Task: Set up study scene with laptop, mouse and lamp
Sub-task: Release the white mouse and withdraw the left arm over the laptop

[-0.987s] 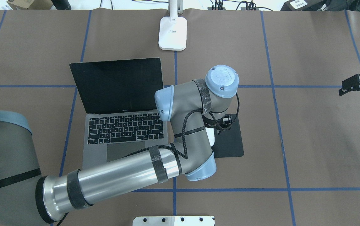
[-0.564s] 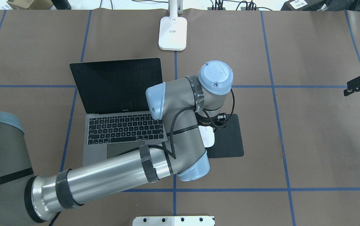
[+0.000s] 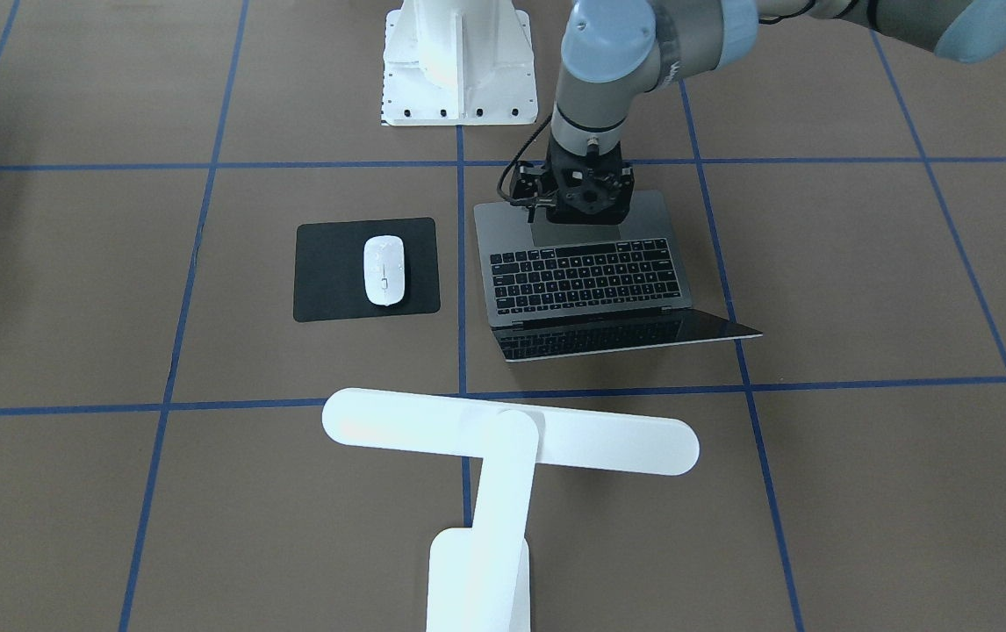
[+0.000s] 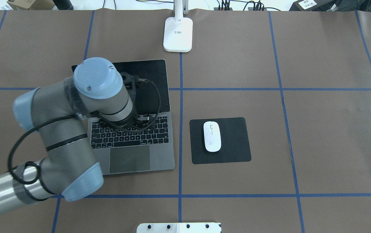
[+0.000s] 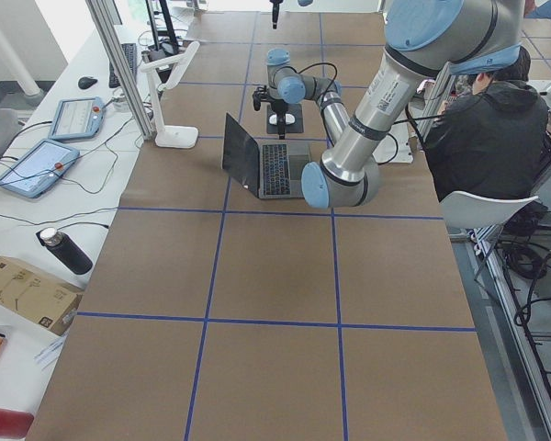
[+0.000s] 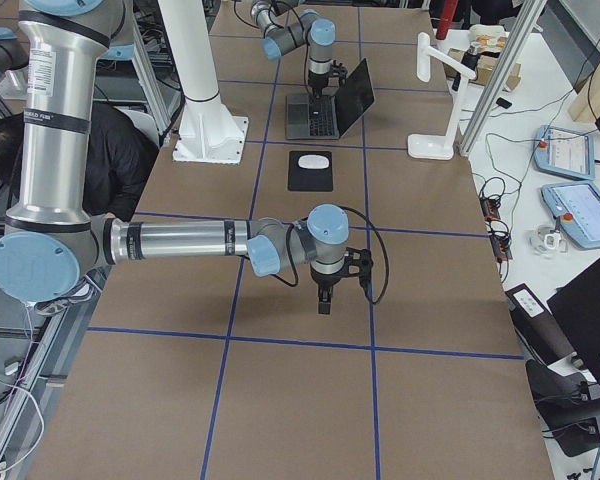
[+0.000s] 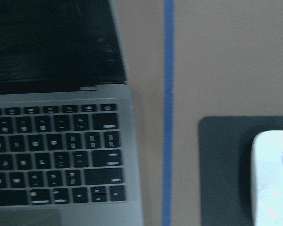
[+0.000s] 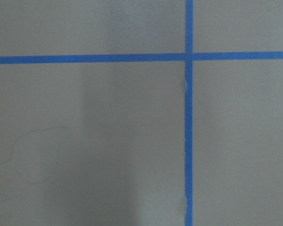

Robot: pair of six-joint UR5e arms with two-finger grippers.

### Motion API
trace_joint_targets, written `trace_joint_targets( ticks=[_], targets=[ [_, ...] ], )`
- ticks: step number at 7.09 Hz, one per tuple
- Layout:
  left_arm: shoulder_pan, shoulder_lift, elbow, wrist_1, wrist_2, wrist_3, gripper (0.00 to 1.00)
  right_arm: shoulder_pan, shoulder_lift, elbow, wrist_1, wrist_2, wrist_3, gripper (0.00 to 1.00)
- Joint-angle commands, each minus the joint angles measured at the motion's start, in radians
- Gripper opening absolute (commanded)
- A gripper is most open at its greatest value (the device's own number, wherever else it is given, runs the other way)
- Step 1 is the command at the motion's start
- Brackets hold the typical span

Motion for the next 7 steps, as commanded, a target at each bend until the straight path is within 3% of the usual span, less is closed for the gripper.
trace_joint_targets(
  ticks=[1,4,5,6,7],
  targets=[
    [-0.062,0.256,-0.225,0.000,-0.007,0.074,0.99,0.057,-0.011,-0.019,0.007,-0.020,-0.024,1.00],
    [-0.282,0.457,-0.241,-0.012,-0.015,0.443,0.99,0.107,-0.013,0.004,-0.012,0.009,-0.038,1.00],
    [-0.413,0.488,-0.203,-0.012,-0.085,0.590,0.99,0.138,-0.007,0.011,-0.077,0.059,-0.038,1.00],
    [-0.571,0.490,-0.123,-0.012,-0.218,0.790,0.99,0.144,-0.001,0.043,-0.175,0.082,-0.038,1.00],
    [-0.722,0.489,-0.009,-0.011,-0.262,1.016,0.99,0.146,0.000,0.063,-0.217,0.082,-0.038,1.00]
  ],
)
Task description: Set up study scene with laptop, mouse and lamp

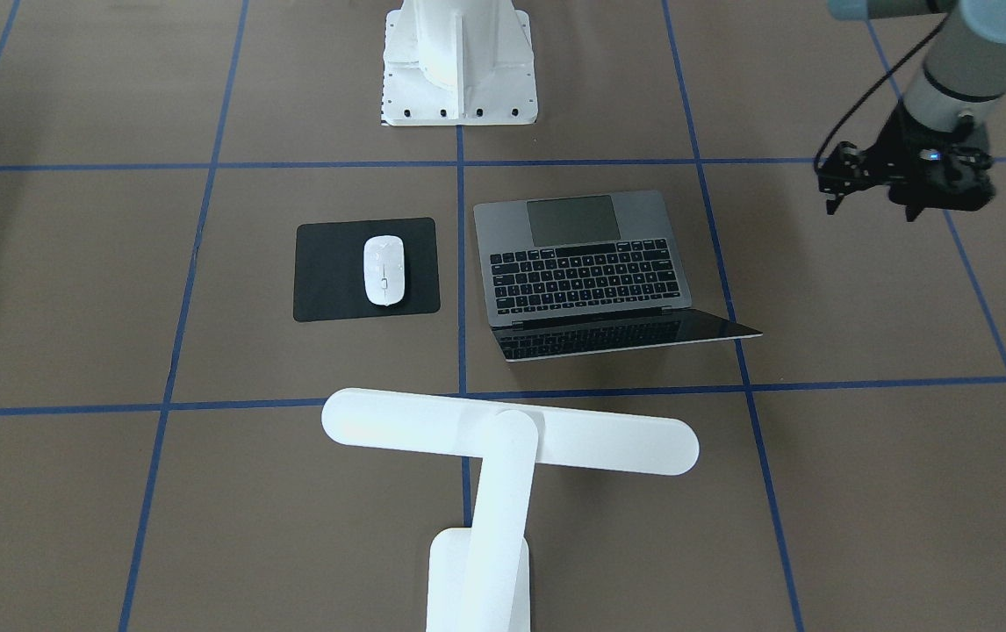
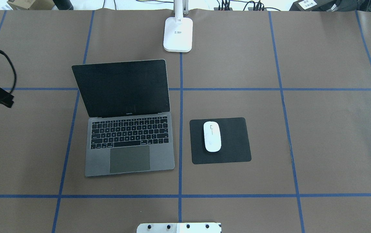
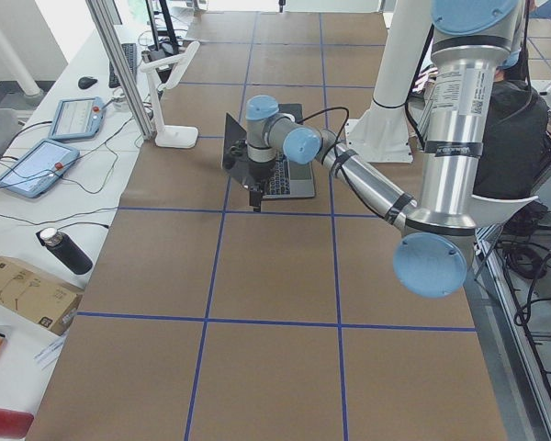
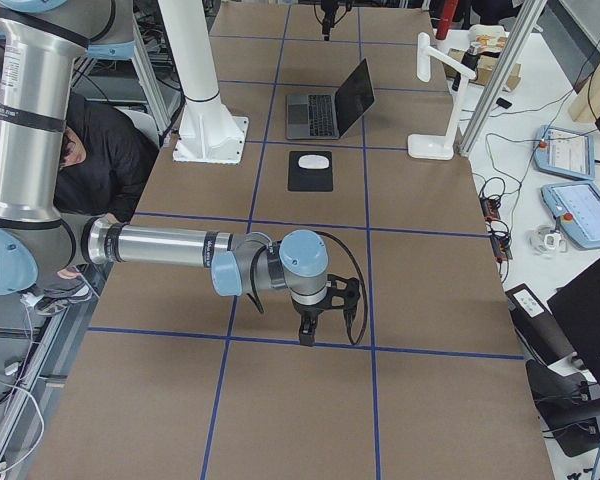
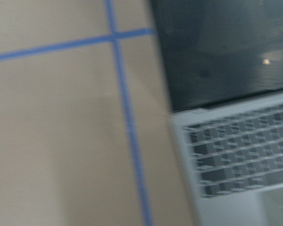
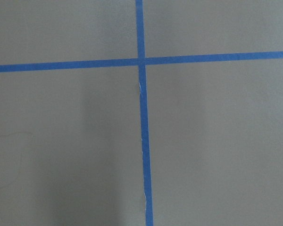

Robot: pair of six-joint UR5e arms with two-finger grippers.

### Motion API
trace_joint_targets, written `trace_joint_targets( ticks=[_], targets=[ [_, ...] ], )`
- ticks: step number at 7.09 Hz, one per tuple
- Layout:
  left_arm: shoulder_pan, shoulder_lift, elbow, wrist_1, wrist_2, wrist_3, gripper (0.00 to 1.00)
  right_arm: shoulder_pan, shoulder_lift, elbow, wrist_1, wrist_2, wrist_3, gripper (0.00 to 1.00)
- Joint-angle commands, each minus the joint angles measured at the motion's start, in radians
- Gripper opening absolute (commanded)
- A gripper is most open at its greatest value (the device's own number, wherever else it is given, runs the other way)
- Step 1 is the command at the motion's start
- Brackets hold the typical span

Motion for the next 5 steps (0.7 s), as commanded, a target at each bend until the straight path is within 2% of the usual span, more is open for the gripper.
trace_joint_targets(
  ticks=[1,3,4,5],
  targets=[
    [-0.291,0.005,0.224,-0.001,-0.089,0.420,0.99,0.008,0.004,0.030,-0.092,0.016,0.000,1.00],
    [-0.425,0.006,0.363,-0.045,-0.089,0.562,0.99,0.011,-0.005,0.028,-0.110,0.021,0.000,1.00],
    [-0.466,-0.004,0.428,-0.059,-0.089,0.565,0.99,0.014,-0.002,0.027,-0.115,0.021,0.000,1.00],
    [-0.495,-0.006,0.449,-0.059,-0.092,0.565,0.99,0.014,0.006,0.030,-0.133,0.021,0.000,1.00]
  ],
)
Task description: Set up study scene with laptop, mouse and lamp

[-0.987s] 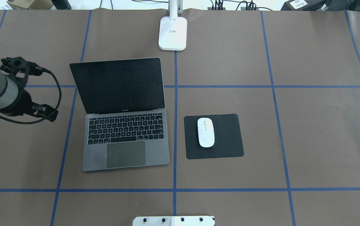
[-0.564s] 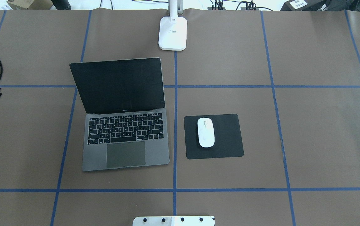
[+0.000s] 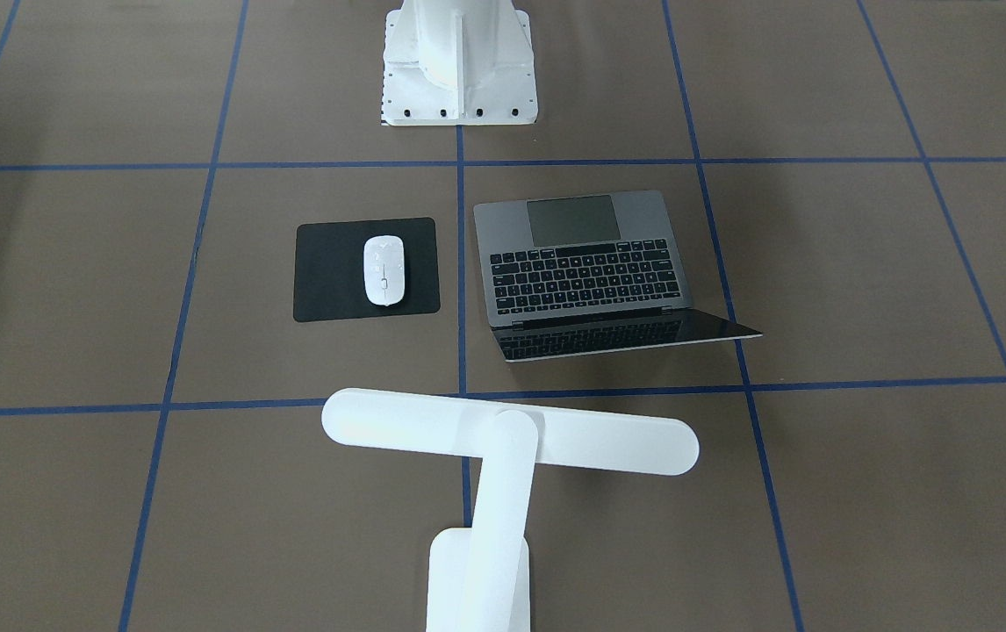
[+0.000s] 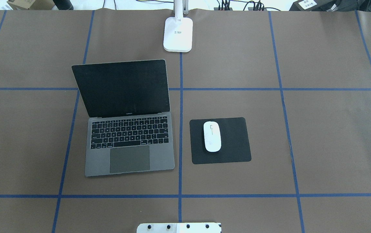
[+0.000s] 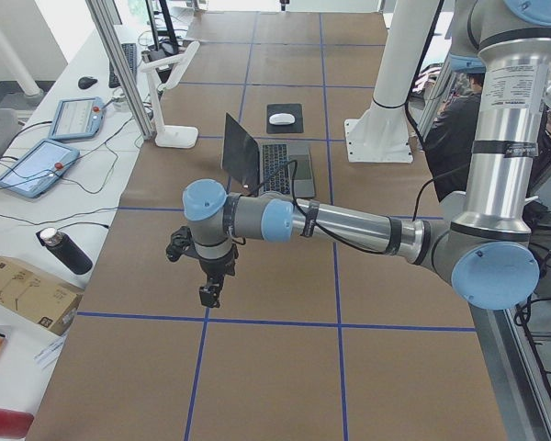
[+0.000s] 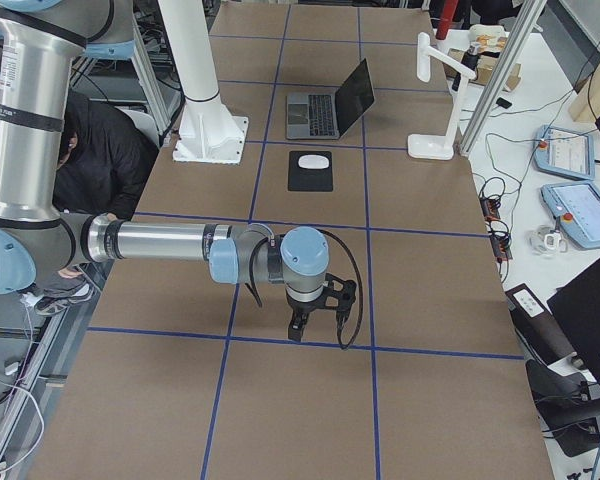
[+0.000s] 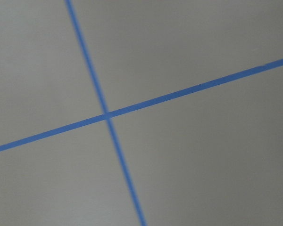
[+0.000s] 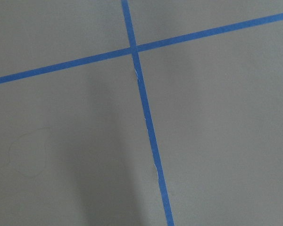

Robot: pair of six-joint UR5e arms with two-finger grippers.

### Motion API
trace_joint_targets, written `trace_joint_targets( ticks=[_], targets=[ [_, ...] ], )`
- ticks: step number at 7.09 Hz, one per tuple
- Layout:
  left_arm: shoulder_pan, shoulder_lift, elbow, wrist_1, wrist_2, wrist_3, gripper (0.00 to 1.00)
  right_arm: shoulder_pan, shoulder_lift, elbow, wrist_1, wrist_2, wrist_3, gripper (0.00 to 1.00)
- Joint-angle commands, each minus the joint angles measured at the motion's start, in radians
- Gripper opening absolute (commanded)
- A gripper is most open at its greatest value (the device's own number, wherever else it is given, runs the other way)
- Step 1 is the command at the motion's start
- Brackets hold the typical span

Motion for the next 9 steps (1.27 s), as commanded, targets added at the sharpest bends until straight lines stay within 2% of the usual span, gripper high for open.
trace_joint_targets(
  ticks=[1,2,4,5,6,7,9],
  targets=[
    [-0.049,0.003,0.067,-0.010,-0.001,0.013,0.99,0.001,0.006,0.013,-0.019,0.000,0.005,1.00],
    [-0.049,0.003,0.078,-0.010,-0.003,0.007,0.99,0.000,0.006,0.026,-0.019,-0.001,0.012,1.00],
    [-0.048,0.003,0.049,-0.045,-0.007,-0.181,0.99,-0.009,0.006,0.037,-0.024,-0.007,0.015,1.00],
    [-0.048,0.006,0.058,-0.056,-0.042,-0.182,0.99,-0.020,0.008,0.037,-0.026,-0.010,0.017,1.00],
    [-0.048,0.014,0.056,-0.057,-0.047,-0.182,0.99,-0.037,0.031,0.037,-0.048,-0.013,0.017,1.00],
    [-0.048,0.023,0.052,-0.062,-0.047,-0.182,0.99,-0.037,0.066,0.040,-0.132,-0.017,0.017,1.00],
    [-0.046,0.023,0.053,-0.073,-0.047,-0.182,0.99,-0.032,0.062,0.045,-0.161,-0.017,0.000,1.00]
  ],
)
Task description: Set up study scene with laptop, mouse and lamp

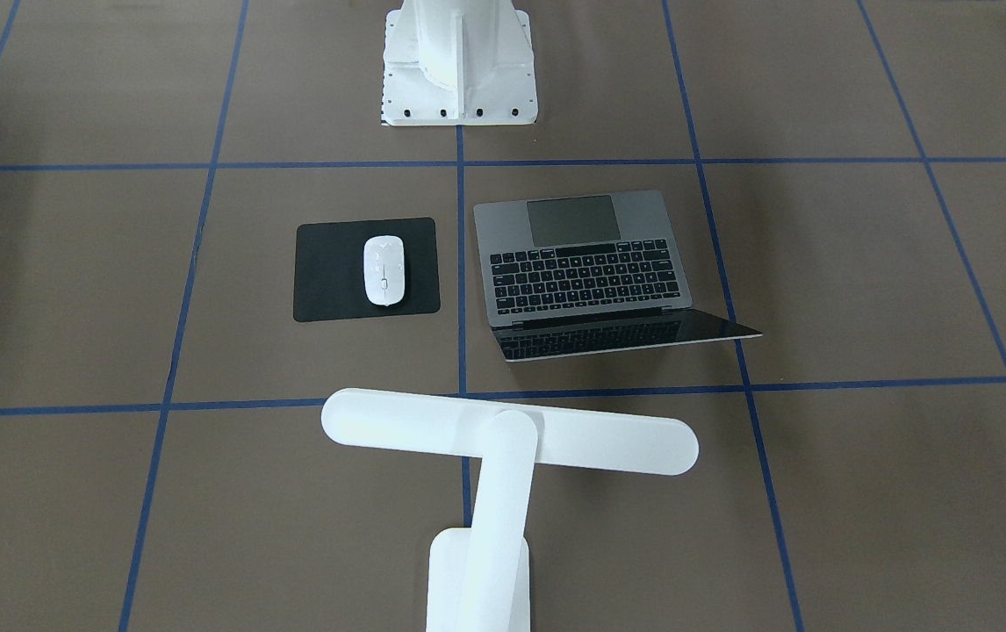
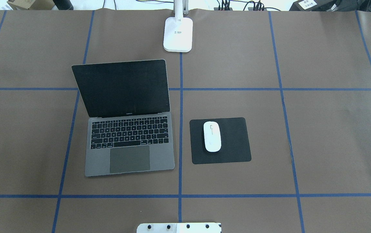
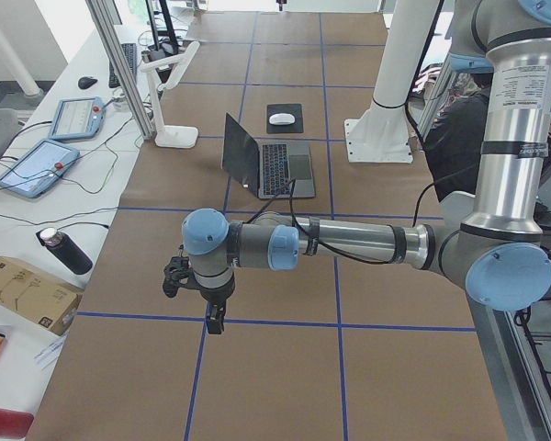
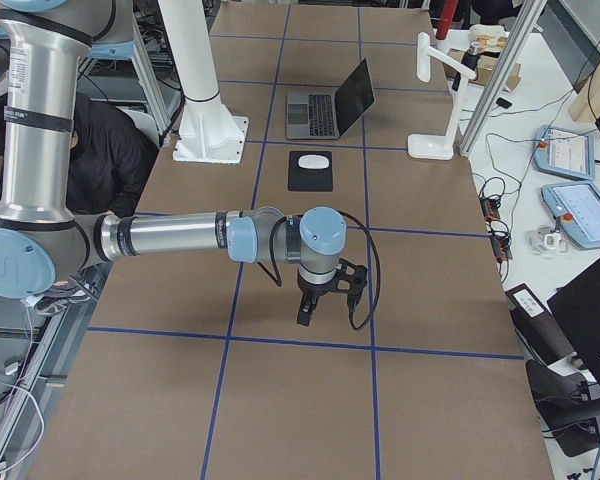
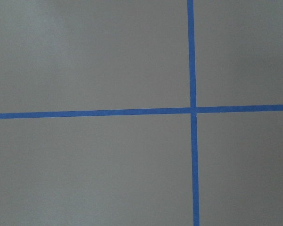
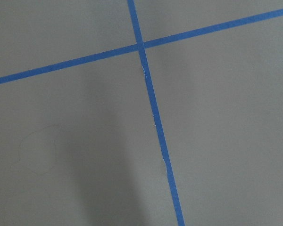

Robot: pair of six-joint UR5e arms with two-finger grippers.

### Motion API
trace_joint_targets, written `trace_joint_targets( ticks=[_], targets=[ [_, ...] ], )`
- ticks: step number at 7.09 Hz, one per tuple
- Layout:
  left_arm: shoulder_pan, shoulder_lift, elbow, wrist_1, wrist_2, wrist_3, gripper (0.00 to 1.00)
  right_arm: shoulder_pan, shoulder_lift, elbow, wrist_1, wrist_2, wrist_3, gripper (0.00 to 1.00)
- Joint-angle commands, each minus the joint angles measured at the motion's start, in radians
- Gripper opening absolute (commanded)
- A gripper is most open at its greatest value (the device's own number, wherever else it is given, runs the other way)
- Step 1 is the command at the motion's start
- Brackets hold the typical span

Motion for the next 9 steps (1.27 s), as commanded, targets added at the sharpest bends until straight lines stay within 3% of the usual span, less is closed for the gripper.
trace_joint_targets(
  ticks=[1,5,9],
  targets=[
    [0.000,0.001,-0.001,-0.005,-0.001,0.000,0.99,0.002,-0.001,0.003,-0.020,-0.002,-0.013,1.00],
    [0.001,0.001,-0.001,-0.005,-0.001,0.000,0.99,0.002,-0.001,0.003,-0.023,-0.085,-0.098,1.00],
    [0.001,0.001,0.000,-0.004,-0.001,0.000,0.99,0.002,0.000,0.001,-0.023,-0.077,-0.096,1.00]
  ],
)
